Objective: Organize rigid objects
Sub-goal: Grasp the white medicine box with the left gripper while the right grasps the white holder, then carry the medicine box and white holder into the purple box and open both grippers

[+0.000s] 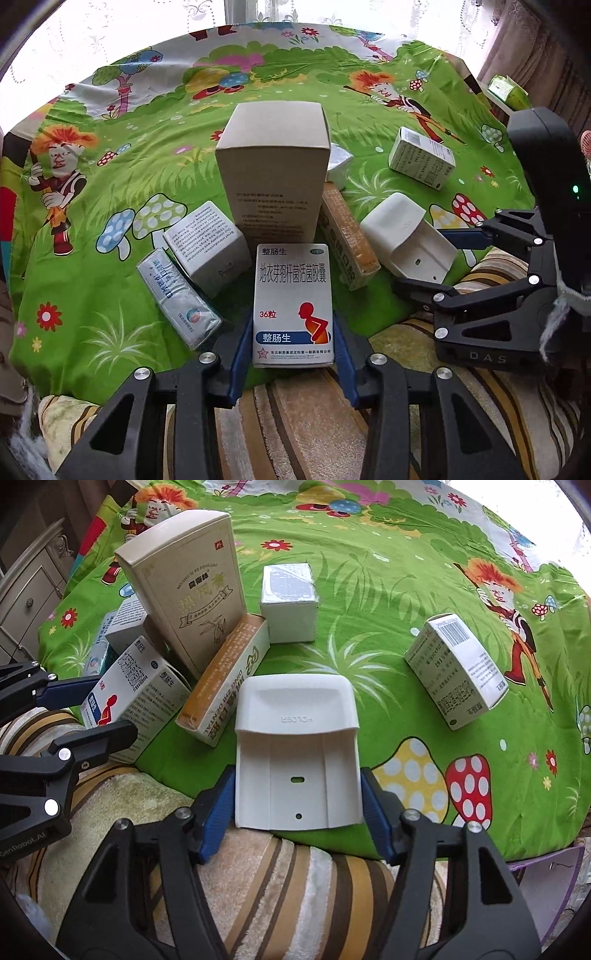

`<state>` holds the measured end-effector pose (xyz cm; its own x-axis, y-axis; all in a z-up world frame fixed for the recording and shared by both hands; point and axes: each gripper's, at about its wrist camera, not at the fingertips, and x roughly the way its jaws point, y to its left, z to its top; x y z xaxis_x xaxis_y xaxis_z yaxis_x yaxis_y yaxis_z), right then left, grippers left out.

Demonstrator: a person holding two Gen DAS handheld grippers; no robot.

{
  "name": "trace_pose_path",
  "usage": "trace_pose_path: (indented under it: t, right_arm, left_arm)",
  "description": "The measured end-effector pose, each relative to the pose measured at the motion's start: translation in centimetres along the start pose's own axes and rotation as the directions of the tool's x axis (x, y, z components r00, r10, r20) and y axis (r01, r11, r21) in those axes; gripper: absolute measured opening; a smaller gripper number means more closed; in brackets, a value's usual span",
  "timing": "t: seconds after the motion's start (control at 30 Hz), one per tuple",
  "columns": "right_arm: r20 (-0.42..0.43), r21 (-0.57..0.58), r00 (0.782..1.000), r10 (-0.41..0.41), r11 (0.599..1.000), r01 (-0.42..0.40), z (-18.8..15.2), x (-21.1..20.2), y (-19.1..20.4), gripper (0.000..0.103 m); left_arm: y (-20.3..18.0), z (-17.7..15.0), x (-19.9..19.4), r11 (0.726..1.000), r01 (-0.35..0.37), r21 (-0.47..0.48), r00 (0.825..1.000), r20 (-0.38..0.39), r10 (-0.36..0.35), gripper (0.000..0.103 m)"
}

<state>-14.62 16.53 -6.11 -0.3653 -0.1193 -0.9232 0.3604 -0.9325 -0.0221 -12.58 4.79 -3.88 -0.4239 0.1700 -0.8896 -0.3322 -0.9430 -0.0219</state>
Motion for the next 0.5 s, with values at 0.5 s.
trace_pose_path:
  t: [0.5]
  right_arm:
    - [0.138, 0.035, 0.989, -0.048, 0.998, 0.044, -1.8, -3.9, -0.6, 0.067]
  left_arm:
    - [-1.0, -1.2, -3.7, 0.999, 0.021, -0.043, 0.995, 0.095, -0.017, 0.041]
